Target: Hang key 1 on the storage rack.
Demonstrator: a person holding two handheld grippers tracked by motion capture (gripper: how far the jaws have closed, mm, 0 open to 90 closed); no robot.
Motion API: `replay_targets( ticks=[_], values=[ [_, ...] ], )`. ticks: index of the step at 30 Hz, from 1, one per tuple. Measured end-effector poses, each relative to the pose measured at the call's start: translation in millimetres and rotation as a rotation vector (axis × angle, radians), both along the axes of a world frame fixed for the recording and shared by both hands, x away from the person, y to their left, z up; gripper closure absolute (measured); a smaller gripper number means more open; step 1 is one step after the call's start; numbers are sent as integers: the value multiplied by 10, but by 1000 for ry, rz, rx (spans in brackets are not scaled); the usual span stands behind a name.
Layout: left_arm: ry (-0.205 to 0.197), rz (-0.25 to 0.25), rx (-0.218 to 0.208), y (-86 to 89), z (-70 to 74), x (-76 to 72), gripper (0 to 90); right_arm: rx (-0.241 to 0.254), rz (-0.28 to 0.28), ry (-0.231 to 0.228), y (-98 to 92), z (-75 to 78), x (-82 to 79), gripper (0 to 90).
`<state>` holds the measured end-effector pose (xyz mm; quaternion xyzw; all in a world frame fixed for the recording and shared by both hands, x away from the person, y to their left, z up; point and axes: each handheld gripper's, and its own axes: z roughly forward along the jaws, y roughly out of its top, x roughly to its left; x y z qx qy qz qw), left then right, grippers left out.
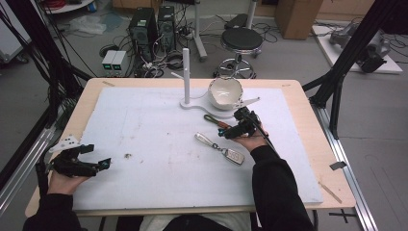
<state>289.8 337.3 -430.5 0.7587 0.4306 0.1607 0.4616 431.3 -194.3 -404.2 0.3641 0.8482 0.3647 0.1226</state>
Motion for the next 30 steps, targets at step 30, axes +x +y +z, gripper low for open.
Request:
replay_targets(
  ticks=[30],
  values=[
    [5,-11,0,-6,-6,3,17,-52,-4,155,173,-255,352,203]
  ],
)
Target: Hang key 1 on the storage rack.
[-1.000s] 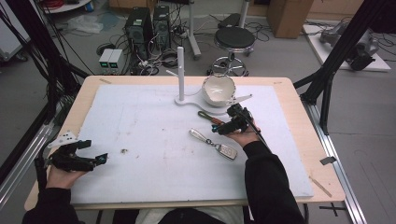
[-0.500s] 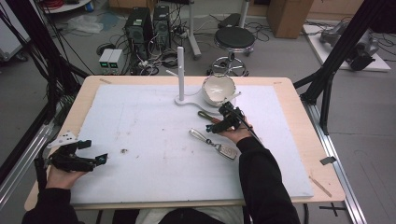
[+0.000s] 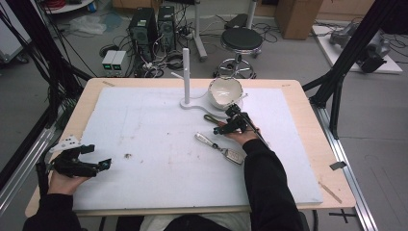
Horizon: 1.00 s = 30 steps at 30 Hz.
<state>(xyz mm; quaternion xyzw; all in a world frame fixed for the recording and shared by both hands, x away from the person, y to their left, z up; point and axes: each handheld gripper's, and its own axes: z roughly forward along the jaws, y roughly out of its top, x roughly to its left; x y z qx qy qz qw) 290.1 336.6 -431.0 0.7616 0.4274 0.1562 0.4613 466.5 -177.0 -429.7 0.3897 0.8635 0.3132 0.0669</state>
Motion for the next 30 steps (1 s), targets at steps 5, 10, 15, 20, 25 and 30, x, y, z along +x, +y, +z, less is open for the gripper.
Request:
replay_targets(
  ticks=[5,10,15,20,25,30],
  values=[
    [-2,4,-8,8,1,0,17,-1,-28,-1,64,11,40,401],
    [-3,4,-5,13,1,-3,17,-29,-68,1,55,-6,59,604],
    [-1,1,-3,11,-4,-2,17,-48,-62,-6,42,0,56,702],
    [-1,5,-7,17,-9,-3,17,-63,-32,-26,89,22,11,746],
    [0,8,-7,19,-13,-6,17,-66,-13,-34,111,58,-29,748],
    [0,7,-5,19,-13,-7,17,-47,-10,-56,97,149,-76,750]
  ],
)
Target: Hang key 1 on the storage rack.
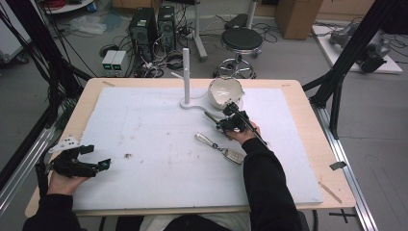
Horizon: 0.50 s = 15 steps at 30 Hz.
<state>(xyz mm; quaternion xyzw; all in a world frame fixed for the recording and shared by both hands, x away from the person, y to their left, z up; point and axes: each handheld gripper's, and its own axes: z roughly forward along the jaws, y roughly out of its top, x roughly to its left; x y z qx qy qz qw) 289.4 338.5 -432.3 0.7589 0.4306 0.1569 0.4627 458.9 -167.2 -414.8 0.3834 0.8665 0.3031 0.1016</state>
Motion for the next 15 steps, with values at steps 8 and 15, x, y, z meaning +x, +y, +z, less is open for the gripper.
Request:
replay_targets(
  ticks=[8,15],
  values=[
    [4,-4,1,-3,-4,6,17,31,9,-31,-20,132,-49,751],
    [7,-6,3,-6,-8,6,17,57,7,-62,-25,276,-69,750]
  ],
)
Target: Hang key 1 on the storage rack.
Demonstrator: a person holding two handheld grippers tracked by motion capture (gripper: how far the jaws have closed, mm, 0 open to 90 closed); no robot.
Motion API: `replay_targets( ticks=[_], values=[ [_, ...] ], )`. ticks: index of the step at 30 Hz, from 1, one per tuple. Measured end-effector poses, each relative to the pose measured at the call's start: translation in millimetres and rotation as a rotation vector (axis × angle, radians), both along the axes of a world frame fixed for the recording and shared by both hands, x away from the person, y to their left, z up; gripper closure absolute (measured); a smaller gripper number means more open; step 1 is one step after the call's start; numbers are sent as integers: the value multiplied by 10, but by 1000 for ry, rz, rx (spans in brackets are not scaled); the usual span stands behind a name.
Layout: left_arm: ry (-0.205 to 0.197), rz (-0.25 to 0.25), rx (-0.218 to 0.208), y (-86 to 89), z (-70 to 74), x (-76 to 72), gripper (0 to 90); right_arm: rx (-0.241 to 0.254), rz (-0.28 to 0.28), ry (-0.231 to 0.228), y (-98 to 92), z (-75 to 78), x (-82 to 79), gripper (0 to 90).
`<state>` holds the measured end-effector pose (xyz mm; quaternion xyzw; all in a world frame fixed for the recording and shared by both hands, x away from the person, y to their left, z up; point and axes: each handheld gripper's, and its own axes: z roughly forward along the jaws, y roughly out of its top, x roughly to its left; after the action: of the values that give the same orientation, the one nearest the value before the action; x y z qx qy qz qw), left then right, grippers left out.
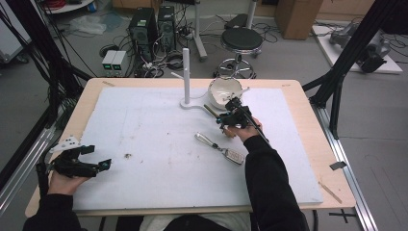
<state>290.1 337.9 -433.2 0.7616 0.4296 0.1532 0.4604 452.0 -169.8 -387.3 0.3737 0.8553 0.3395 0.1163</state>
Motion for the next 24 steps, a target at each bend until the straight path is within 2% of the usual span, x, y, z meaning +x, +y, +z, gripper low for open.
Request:
replay_targets(
  ticks=[10,21,24],
  values=[
    [-1,2,-4,3,-4,1,17,44,20,-32,76,200,-9,750],
    [0,3,-5,4,-8,5,17,73,13,-41,23,298,-9,751],
    [0,3,-5,1,-8,5,17,78,19,-74,52,448,-18,751]
  ],
)
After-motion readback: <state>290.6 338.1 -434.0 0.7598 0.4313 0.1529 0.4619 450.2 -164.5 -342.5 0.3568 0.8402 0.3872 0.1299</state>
